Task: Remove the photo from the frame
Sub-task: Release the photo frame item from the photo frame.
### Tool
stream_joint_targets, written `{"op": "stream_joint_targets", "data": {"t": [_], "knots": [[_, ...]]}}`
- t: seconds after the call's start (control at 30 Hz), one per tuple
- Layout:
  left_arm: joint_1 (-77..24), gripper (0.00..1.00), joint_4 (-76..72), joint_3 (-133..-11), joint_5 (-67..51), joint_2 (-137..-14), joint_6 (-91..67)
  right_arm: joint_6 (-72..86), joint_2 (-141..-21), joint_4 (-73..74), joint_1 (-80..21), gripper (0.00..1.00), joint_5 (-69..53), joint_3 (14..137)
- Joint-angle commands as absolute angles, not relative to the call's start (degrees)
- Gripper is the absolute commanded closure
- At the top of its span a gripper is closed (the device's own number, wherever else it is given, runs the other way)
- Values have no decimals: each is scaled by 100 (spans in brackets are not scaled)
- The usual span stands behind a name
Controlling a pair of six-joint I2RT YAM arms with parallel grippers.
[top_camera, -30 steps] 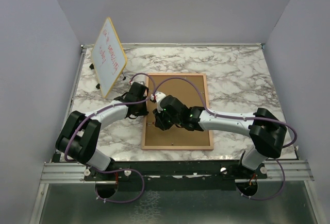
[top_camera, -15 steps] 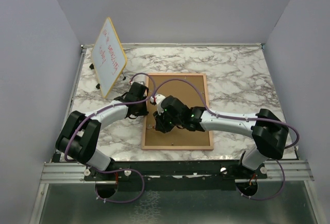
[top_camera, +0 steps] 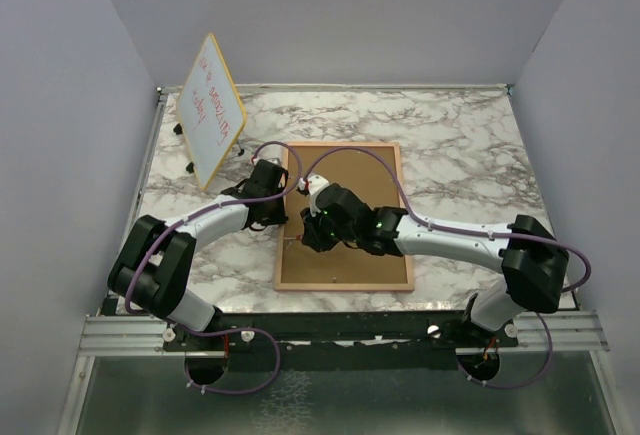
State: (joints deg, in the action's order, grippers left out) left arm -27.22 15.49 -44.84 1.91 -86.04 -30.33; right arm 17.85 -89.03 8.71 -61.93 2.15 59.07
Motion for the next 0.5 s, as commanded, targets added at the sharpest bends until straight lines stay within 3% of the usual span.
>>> {"op": "stream_joint_targets", "data": {"t": [0.0,0.47], "knots": [[-2725,100,1529,-4359,17,-8615,-2997,1910,-9152,1034,-6240,99,675,6128],[-2725,100,1529,-4359,4,-8637,-2997,1898,-9361,1089,-6240,99,299,6192]]}}
